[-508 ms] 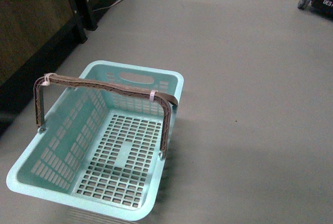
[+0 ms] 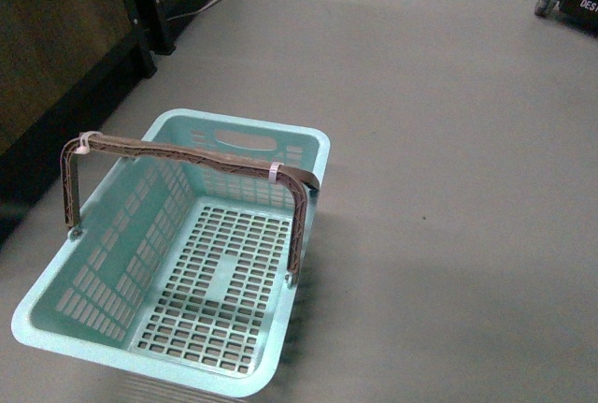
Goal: Pick mango and avocado into basket
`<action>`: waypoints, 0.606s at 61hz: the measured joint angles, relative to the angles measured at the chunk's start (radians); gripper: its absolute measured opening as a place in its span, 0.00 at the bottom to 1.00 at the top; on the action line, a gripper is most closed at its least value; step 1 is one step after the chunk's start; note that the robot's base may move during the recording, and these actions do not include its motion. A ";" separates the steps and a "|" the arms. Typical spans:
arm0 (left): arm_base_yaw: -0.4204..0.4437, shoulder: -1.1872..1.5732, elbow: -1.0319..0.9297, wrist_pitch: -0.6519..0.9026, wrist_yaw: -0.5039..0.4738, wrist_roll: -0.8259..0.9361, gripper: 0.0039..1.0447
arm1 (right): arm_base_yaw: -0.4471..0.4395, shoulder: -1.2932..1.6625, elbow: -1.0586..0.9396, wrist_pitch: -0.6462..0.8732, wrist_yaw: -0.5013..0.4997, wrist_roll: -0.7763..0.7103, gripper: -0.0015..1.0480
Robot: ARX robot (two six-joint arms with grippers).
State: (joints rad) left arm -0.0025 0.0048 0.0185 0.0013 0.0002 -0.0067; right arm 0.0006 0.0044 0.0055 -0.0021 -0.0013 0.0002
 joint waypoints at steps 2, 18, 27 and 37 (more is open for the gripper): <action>0.000 0.000 0.000 0.000 0.000 0.000 0.93 | 0.000 0.000 0.000 0.000 0.000 0.000 0.93; -0.033 0.030 0.000 0.020 -0.183 0.031 0.93 | 0.000 0.000 0.000 0.000 0.000 0.000 0.93; 0.025 0.277 0.017 0.119 -0.184 -0.078 0.93 | 0.000 0.000 0.000 0.000 0.000 0.000 0.93; -0.025 0.807 0.149 0.399 -0.153 -0.406 0.93 | 0.000 0.000 0.000 0.000 0.000 0.000 0.93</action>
State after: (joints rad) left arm -0.0273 0.8120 0.1673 0.4007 -0.1532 -0.4126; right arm 0.0006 0.0044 0.0055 -0.0021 -0.0013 -0.0002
